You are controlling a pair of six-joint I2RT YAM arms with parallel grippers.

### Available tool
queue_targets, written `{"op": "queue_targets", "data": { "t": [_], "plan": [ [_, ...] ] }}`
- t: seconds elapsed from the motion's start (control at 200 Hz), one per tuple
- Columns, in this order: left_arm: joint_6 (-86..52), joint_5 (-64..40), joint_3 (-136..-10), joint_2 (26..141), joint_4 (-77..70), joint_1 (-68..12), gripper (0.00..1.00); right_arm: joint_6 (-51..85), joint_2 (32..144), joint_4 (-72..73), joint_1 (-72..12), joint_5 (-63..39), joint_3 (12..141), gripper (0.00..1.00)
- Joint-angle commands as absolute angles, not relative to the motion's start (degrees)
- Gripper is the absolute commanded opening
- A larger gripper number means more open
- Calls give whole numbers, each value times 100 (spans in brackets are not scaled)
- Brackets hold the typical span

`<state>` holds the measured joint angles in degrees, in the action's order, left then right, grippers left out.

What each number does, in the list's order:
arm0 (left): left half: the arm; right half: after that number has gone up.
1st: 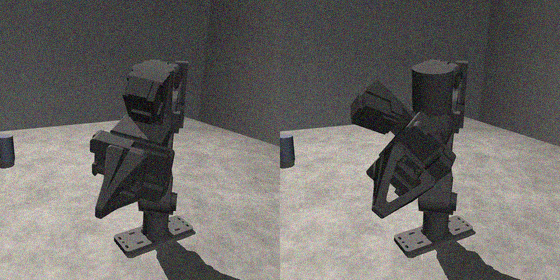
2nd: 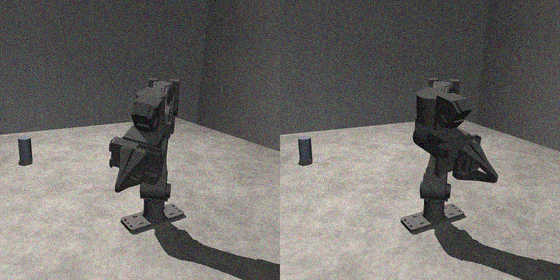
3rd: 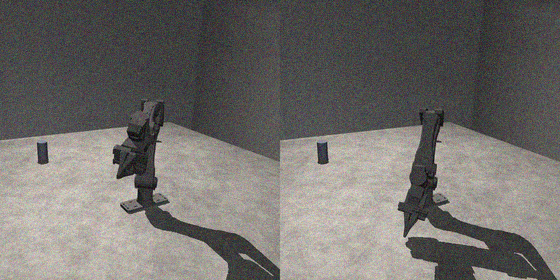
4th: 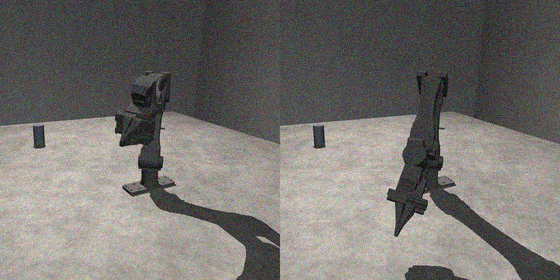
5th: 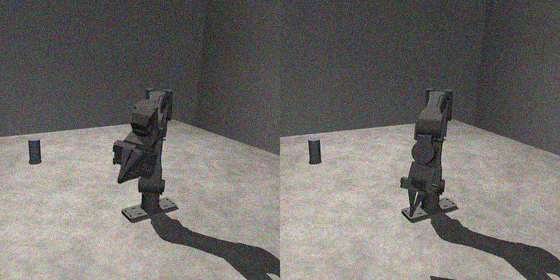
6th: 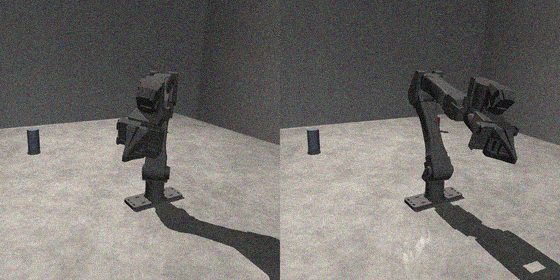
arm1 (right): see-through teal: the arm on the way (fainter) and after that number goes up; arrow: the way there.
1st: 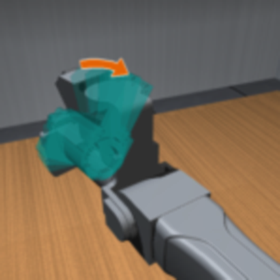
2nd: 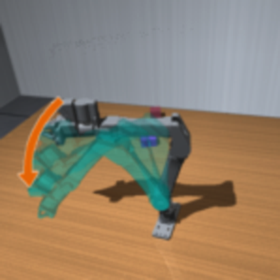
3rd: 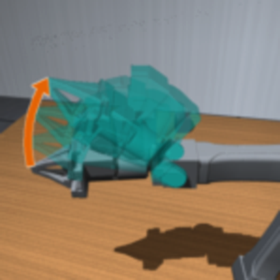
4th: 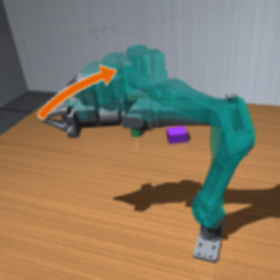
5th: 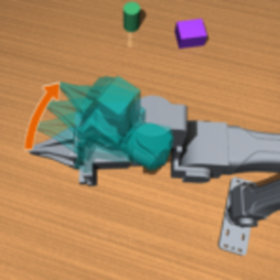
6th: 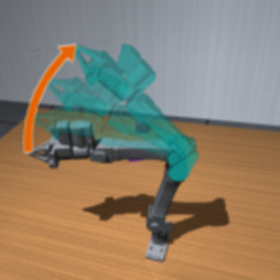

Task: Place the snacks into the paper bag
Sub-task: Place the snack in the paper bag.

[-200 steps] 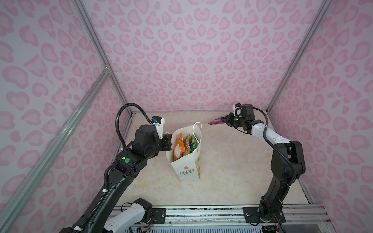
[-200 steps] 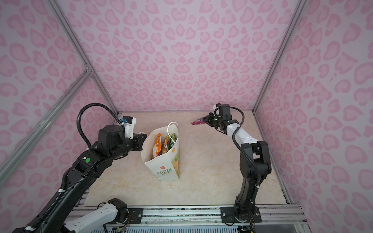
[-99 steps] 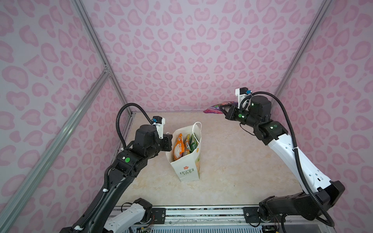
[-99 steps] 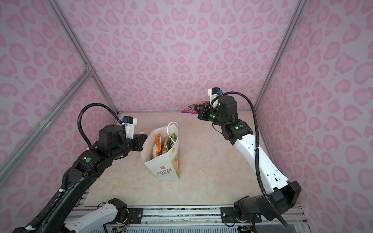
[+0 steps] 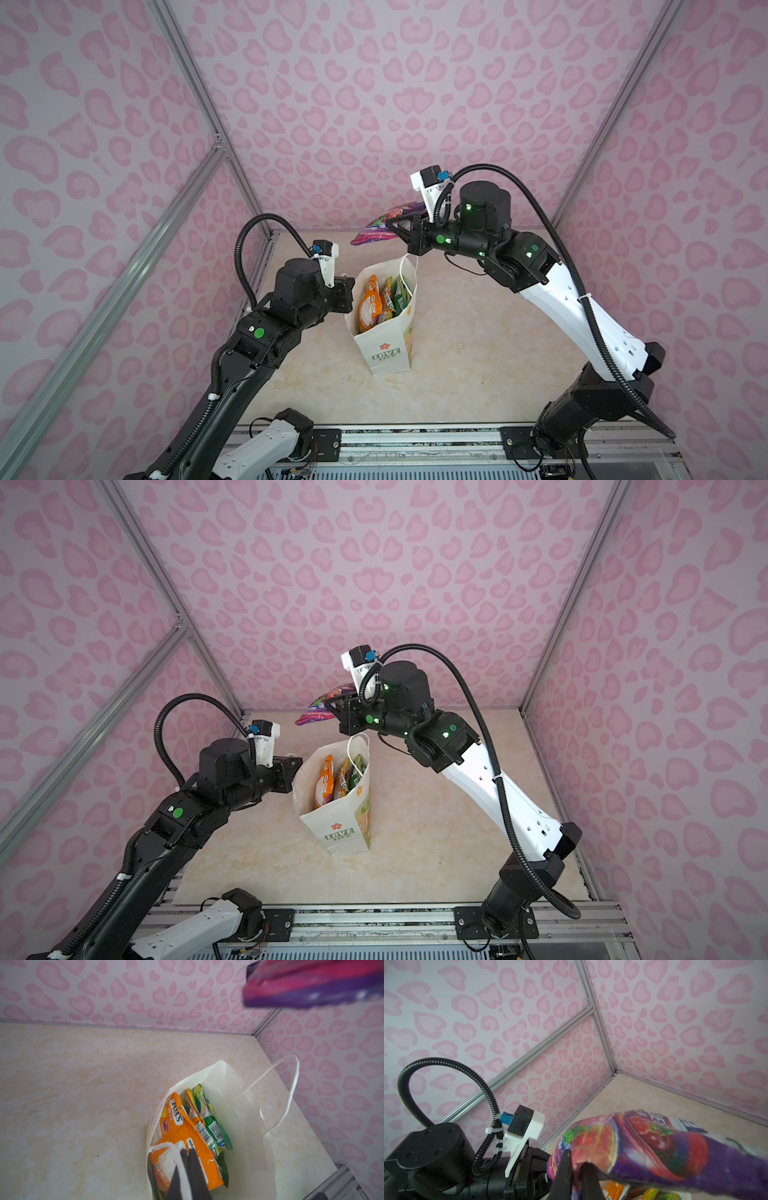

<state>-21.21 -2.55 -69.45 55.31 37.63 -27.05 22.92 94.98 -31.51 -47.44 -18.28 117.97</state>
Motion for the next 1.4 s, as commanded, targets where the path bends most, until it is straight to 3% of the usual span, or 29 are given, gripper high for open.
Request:
{"op": "queue_targets", "data": {
  "t": [0.0, 0.585, 1.13, 1.395],
  "plan": [
    [-2145, -247, -6926, 5466, 3512, -2698, 5, 2271, 9606, -3169, -4806, -1949, 11738, 0],
    [-2153, -245, -6919, 5467, 3498, -2699, 5, 2904, 8440, -3026, -5206, -1775, 9633, 0],
    [-2162, -273, -6917, 5449, 3495, -2699, 5, 3013, 9179, -4067, -5220, -705, 9870, 0],
    [-2162, -281, -6922, 5440, 3496, -2698, 5, 3194, 9462, -4113, -5737, -28, 9697, 0]
  ]
}}
